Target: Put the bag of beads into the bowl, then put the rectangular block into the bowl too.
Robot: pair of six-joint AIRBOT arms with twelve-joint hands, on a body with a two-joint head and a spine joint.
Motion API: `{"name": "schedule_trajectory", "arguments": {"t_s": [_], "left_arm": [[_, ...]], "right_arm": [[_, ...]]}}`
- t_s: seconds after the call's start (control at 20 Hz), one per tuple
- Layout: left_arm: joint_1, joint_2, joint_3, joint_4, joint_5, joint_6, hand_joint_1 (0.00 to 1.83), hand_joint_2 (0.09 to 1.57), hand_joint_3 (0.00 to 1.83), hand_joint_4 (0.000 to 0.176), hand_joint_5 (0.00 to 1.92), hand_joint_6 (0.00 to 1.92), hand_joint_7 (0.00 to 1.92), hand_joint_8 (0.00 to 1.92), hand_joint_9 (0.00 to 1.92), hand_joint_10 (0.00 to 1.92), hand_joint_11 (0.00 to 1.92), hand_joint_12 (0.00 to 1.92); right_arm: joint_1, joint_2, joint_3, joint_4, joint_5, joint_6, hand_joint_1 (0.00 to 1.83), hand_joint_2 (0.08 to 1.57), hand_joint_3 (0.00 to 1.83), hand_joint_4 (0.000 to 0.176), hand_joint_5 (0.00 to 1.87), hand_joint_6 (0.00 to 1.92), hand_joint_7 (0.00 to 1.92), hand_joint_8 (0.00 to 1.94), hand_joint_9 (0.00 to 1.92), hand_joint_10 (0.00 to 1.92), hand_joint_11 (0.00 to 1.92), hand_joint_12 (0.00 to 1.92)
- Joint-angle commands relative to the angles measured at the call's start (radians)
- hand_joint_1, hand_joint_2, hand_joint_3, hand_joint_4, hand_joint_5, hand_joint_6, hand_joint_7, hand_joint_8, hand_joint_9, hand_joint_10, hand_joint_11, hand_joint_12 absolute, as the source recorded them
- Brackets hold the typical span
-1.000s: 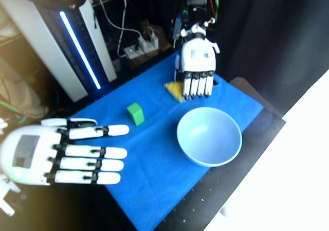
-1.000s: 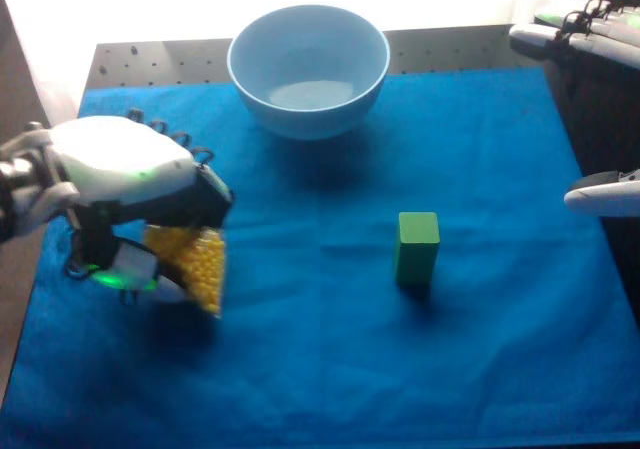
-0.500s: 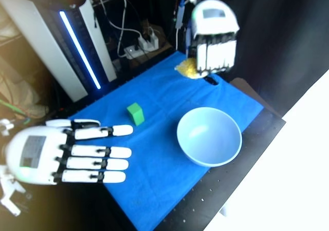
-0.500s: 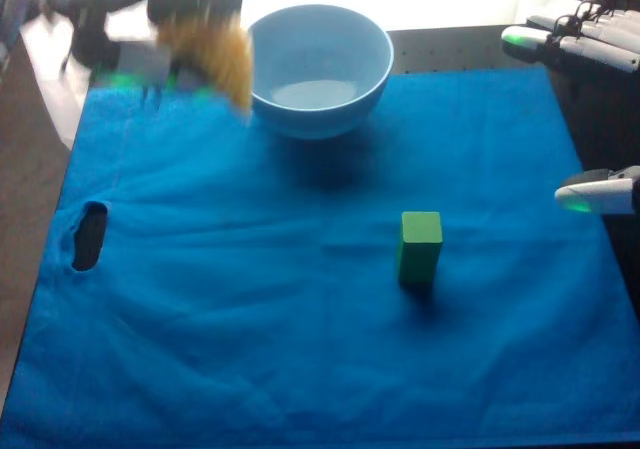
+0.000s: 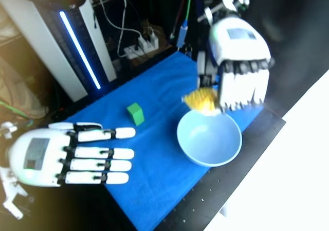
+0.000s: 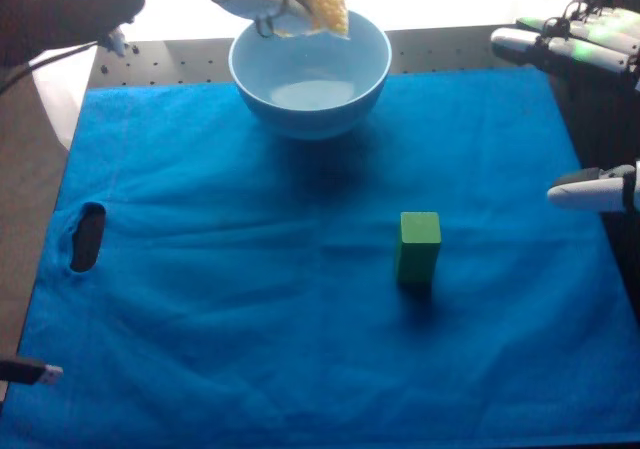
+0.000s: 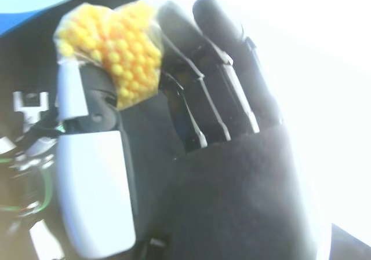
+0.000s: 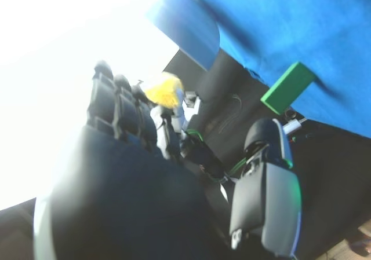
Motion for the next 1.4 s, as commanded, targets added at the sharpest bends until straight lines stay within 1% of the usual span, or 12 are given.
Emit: {"name": "schedule_trajectory", "arguments": {"t_s": [0.0,0.05,0.1,0.2,0.4,0.55,0.65,0.8,0.9,1.0,1.3,1.35], "left_arm": [[-0.020,0.000,0.008,-0.005,-0.101,-0.002,1.03,1.04,0.00,0.020,0.61,0.45,0.73,0.51,0.66,0.71,0.43,1.43],[-0.019,0.000,0.011,-0.005,-0.098,-0.002,0.86,0.96,0.00,0.145,0.30,0.11,0.45,0.14,0.43,0.27,0.09,1.15],[-0.017,0.000,0.015,-0.006,-0.092,-0.001,0.80,0.93,0.00,0.170,0.07,0.04,0.17,0.05,0.20,0.07,0.02,0.62],[-0.009,0.008,0.011,-0.009,-0.084,-0.001,0.72,0.91,0.00,0.176,0.01,0.00,0.05,0.00,0.08,0.01,0.00,0.23],[0.008,0.075,-0.056,-0.003,-0.102,0.000,0.74,0.88,0.00,0.176,0.00,0.00,0.02,0.00,0.09,0.00,0.00,0.33],[0.031,0.201,-0.187,0.035,-0.133,0.000,0.77,0.90,0.00,0.176,0.00,0.00,0.01,0.00,0.05,0.00,0.00,0.31],[0.050,0.272,-0.260,0.061,-0.164,0.000,0.76,0.89,0.00,0.176,0.01,0.00,0.00,0.00,0.00,0.00,0.00,0.05],[0.093,0.372,-0.354,0.067,-0.227,0.001,0.77,0.90,0.00,0.176,0.00,0.00,0.00,0.00,0.00,0.00,0.00,0.00],[0.128,0.434,-0.409,0.073,-0.263,0.001,0.83,0.89,0.00,0.176,0.00,0.00,0.00,0.00,0.00,0.00,0.00,0.00],[0.161,0.479,-0.449,0.070,-0.289,0.000,0.92,0.85,0.00,0.176,0.00,0.00,0.00,0.00,0.00,0.00,0.00,0.00],[0.235,0.523,-0.506,0.045,-0.303,0.000,0.90,0.86,0.00,0.176,0.00,0.00,0.00,0.00,0.00,0.00,0.00,0.00],[0.246,0.526,-0.507,0.030,-0.311,0.000,0.90,0.86,0.00,0.176,0.00,0.00,0.00,0.00,0.00,0.00,0.00,0.00]], "right_arm": [[0.020,-0.003,0.006,0.035,0.115,0.002,0.67,1.04,0.01,0.149,0.00,0.00,0.01,0.00,0.00,0.00,0.00,0.00],[0.025,-0.004,0.006,0.030,0.115,0.002,0.67,1.03,0.01,0.161,0.00,0.00,0.02,0.01,0.00,0.00,0.00,0.00],[0.027,-0.004,0.006,0.026,0.115,0.002,0.65,1.02,0.00,0.163,0.00,0.00,0.02,0.00,0.00,0.00,0.00,0.00],[0.027,-0.003,0.006,0.019,0.115,0.002,0.61,1.01,0.00,0.174,0.00,0.00,0.00,0.00,0.00,0.00,0.00,0.00],[0.032,0.011,-0.004,-0.002,0.115,0.002,0.59,1.00,0.00,0.174,0.00,0.00,0.00,0.00,0.00,0.00,0.00,0.00],[0.054,0.046,-0.032,-0.047,0.111,0.002,0.60,1.00,0.00,0.149,0.00,0.00,0.00,0.00,0.00,0.00,0.00,0.00],[0.076,0.066,-0.048,-0.075,0.101,0.002,0.59,0.99,0.00,0.163,0.00,0.00,0.00,0.00,0.00,0.00,0.00,0.00],[0.102,0.076,-0.056,-0.112,0.089,0.002,0.71,0.98,0.00,0.137,0.00,0.00,0.00,0.00,0.00,0.00,0.00,0.00],[0.117,0.075,-0.057,-0.143,0.072,0.002,0.75,0.97,0.00,0.161,0.00,0.00,0.02,0.01,0.00,0.00,0.00,0.00],[0.120,0.072,-0.057,-0.167,0.061,0.002,0.86,0.90,0.00,0.105,0.00,0.00,0.06,0.01,0.00,0.00,0.00,0.00],[0.138,0.045,-0.068,-0.237,0.034,0.002,0.79,0.86,0.00,0.173,0.00,0.00,0.00,0.00,0.00,0.00,0.00,0.00],[0.142,0.032,-0.072,-0.247,0.034,0.002,0.74,0.85,0.00,0.132,0.00,0.00,0.00,0.00,0.00,0.00,0.01,0.00]]}}
